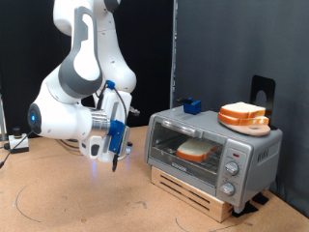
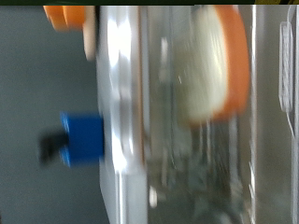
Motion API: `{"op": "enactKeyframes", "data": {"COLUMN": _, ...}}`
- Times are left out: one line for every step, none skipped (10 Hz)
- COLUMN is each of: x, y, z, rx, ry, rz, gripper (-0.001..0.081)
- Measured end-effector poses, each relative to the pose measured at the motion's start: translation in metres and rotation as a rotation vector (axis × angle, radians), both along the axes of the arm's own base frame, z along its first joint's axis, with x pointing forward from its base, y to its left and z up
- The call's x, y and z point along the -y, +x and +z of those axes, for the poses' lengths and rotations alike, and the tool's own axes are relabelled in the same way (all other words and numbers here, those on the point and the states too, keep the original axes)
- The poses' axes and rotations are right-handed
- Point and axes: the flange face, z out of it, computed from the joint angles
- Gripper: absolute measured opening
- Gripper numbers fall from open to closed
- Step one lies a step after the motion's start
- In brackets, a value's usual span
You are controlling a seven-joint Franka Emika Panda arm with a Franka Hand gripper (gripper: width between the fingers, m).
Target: Make a piece of toast with the oven
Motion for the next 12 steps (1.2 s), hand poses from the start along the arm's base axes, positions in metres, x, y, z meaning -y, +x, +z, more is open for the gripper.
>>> {"op": "enactKeyframes", "data": {"x": -0.009, "y": 0.011, "z": -0.001, "rx": 0.006, "ry": 0.021, "rz": -0.02, "gripper": 0.0807}}
{"op": "enactKeyframes", "data": {"x": -0.016, "y": 0.021, "z": -0.002, "rx": 0.005, "ry": 0.038, "rz": -0.007, "gripper": 0.0807}}
{"op": "enactKeyframes", "data": {"x": -0.024, "y": 0.031, "z": -0.003, "rx": -0.011, "ry": 0.045, "rz": 0.022, "gripper": 0.0807}}
{"op": "enactKeyframes", "data": {"x": -0.031, "y": 0.041, "z": -0.005, "rx": -0.032, "ry": 0.04, "rz": 0.071, "gripper": 0.0807}}
{"op": "enactKeyframes", "data": {"x": -0.039, "y": 0.052, "z": -0.006, "rx": -0.055, "ry": 0.03, "rz": 0.124, "gripper": 0.0807}}
{"op": "enactKeyframes", "data": {"x": -0.046, "y": 0.065, "z": -0.008, "rx": -0.063, "ry": 0.028, "rz": 0.15, "gripper": 0.0807}}
{"op": "enactKeyframes", "data": {"x": -0.051, "y": 0.079, "z": -0.012, "rx": -0.044, "ry": 0.006, "rz": 0.119, "gripper": 0.0807}}
{"op": "enactKeyframes", "data": {"x": -0.055, "y": 0.086, "z": -0.015, "rx": -0.028, "ry": -0.016, "rz": 0.096, "gripper": 0.0807}}
{"op": "enactKeyframes", "data": {"x": -0.055, "y": 0.084, "z": -0.014, "rx": -0.034, "ry": -0.008, "rz": 0.104, "gripper": 0.0807}}
{"op": "enactKeyframes", "data": {"x": -0.056, "y": 0.082, "z": -0.012, "rx": -0.03, "ry": 0.024, "rz": 0.126, "gripper": 0.0807}}
{"op": "enactKeyframes", "data": {"x": -0.055, "y": 0.085, "z": -0.009, "rx": -0.024, "ry": 0.07, "rz": 0.141, "gripper": 0.0807}}
{"op": "enactKeyframes", "data": {"x": -0.055, "y": 0.094, "z": -0.01, "rx": -0.007, "ry": 0.104, "rz": 0.131, "gripper": 0.0807}}
